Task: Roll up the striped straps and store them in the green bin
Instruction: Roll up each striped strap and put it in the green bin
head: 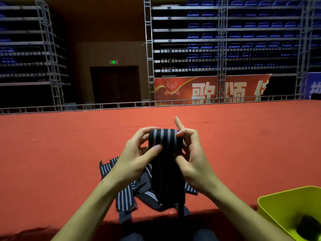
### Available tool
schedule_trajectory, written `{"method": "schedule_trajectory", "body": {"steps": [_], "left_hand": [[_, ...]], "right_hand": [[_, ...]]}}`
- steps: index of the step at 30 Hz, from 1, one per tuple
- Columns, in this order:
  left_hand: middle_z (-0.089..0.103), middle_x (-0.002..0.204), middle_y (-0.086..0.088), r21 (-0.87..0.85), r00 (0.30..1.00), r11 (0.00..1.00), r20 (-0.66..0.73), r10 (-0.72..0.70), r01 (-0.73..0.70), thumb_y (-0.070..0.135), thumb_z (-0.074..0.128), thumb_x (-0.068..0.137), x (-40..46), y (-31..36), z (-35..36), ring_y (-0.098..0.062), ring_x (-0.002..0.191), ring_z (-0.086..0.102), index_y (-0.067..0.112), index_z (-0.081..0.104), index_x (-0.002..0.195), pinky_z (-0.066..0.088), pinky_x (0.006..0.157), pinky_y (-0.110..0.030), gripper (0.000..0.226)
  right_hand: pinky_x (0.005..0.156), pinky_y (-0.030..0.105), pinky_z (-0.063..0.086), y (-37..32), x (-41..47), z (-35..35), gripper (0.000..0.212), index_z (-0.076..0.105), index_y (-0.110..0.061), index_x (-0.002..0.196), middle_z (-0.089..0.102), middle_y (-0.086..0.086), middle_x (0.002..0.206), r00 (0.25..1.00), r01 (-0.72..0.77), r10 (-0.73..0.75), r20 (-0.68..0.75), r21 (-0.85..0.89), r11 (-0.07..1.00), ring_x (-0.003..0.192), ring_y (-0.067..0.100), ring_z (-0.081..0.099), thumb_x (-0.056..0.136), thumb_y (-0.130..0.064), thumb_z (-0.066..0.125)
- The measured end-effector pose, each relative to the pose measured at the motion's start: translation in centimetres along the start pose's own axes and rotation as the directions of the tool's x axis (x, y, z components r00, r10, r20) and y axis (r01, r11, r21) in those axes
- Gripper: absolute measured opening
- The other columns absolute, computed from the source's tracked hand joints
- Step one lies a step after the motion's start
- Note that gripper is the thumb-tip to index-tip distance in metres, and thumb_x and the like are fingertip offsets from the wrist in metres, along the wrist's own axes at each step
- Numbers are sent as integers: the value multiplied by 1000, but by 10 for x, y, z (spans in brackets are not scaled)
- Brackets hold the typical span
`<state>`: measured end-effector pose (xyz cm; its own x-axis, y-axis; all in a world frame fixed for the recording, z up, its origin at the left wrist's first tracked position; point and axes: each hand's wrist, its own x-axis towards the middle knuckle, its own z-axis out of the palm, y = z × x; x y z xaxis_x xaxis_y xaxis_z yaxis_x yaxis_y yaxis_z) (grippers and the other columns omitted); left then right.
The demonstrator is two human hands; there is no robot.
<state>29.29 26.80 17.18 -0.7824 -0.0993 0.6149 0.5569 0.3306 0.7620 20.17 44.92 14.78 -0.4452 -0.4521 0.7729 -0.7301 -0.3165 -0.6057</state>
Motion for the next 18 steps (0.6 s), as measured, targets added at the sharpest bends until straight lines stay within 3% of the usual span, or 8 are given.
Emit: {"method": "schedule_trajectory", "body": {"steps": [3,5,8,10,13,18], "left_hand": [[71,130,-6,17,1000,1000,-4,24,-24,15,71,99,0,-5,-1,-30,118,73,21,60,137,63,98,-42,41],[70,130,-6,57,999,997,14,52,-52,10,70,101,-1,-6,-4,-33,117,73,20,60,136,63,97,-45,38],[68,130,-5,97,996,992,42,72,-76,0,69,101,-2,-6,-4,-31,119,72,14,59,135,62,99,-44,38],[67,130,-5,114,995,989,36,90,-93,-3,69,100,-1,-5,-5,-29,120,72,12,58,134,61,101,-44,38],[66,133,-9,71,996,995,56,72,-76,-6,70,99,1,-2,-8,-32,120,72,8,57,133,60,103,-53,39],[63,143,-7,-21,993,1000,116,7,-5,3,72,99,-4,6,-11,-42,119,74,13,58,137,58,102,-66,41]], "right_hand": [[117,40,47,-2,-1,-2,43,40,-18,131,22,-10,176,998,-39,36,57,59,997,151,10,45,96,-1,59],[114,33,50,-7,1,-8,45,45,-25,140,31,-11,173,991,-111,104,88,80,991,147,8,50,101,-21,67],[95,50,64,-15,8,-17,40,58,-36,141,64,-4,147,969,-244,242,53,43,969,116,22,76,103,-43,68],[87,61,65,-18,13,-22,41,61,-39,139,74,4,129,952,-299,297,76,24,954,104,27,80,98,-45,68],[87,66,62,-20,16,-26,34,67,-35,130,77,11,118,946,-309,301,120,46,950,103,33,79,96,-40,71],[94,54,63,-15,15,-32,33,70,-26,127,75,11,124,959,-277,265,104,119,954,100,39,79,95,-21,79]]}}
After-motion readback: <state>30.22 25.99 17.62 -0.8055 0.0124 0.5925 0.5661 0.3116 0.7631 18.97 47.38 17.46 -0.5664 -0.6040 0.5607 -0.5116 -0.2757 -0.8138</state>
